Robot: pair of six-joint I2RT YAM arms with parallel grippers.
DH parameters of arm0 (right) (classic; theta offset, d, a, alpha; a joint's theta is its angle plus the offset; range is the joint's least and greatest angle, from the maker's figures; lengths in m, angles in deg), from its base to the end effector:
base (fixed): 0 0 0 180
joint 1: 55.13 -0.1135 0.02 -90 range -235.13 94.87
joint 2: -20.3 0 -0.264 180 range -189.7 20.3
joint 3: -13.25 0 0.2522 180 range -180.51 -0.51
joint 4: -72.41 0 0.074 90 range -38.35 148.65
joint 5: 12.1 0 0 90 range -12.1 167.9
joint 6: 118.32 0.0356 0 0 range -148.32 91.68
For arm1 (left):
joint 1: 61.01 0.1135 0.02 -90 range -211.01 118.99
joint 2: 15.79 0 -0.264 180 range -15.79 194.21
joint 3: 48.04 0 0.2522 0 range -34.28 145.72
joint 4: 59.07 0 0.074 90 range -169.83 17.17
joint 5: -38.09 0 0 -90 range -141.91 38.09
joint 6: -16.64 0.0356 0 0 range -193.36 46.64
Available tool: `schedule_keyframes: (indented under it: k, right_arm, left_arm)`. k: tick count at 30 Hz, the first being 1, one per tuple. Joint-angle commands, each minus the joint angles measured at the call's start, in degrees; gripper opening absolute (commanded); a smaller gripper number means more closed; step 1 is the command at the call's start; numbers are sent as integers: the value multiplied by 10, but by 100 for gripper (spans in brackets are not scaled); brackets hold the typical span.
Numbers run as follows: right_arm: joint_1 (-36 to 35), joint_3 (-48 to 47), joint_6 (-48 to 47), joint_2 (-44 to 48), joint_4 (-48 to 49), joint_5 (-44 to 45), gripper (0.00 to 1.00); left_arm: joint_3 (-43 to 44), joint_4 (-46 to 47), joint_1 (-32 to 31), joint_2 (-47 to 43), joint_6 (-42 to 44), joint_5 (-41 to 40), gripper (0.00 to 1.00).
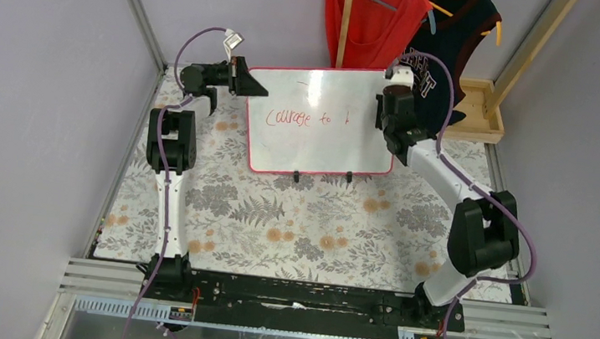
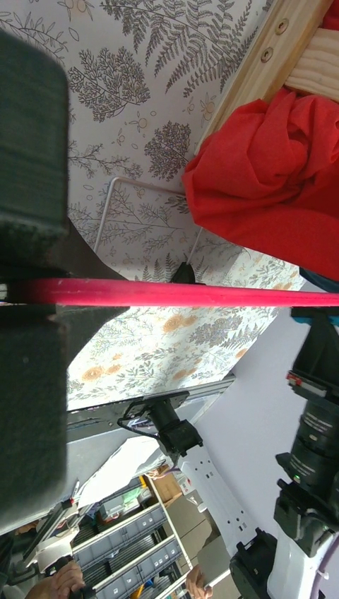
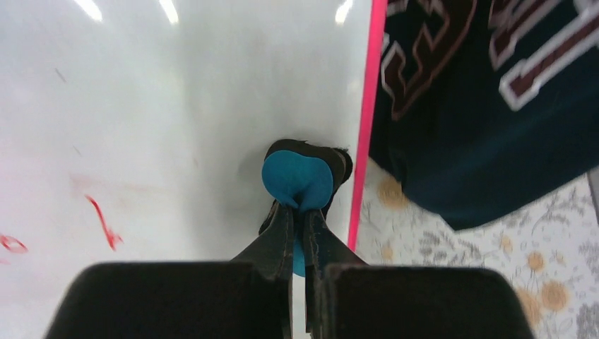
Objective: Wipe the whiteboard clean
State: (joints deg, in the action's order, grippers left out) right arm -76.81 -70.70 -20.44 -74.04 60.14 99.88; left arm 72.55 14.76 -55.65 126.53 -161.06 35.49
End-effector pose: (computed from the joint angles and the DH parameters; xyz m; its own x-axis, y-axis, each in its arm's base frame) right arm 0.3644 0.1305 0.2900 -0.3576 -0.0053 -0.9339 0.0277 0.9995 -0.0163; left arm 0.5108 0.0122 0.2412 -0.5747 -0.0994 -0.8123 0.8094 0.0778 -0.5822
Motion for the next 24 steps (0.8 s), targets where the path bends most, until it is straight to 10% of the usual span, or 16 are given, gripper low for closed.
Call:
schedule_keyframes:
  k: [1,24]
  right_arm:
    - [3,-104,-28,-35,-15,14,0]
    - [-69,-96,28,-61,-27,-64,0]
  left_arm:
    - [-13,40,-1,-17,-15,15,0]
    - [-12,40,-9,-17,-17,12,0]
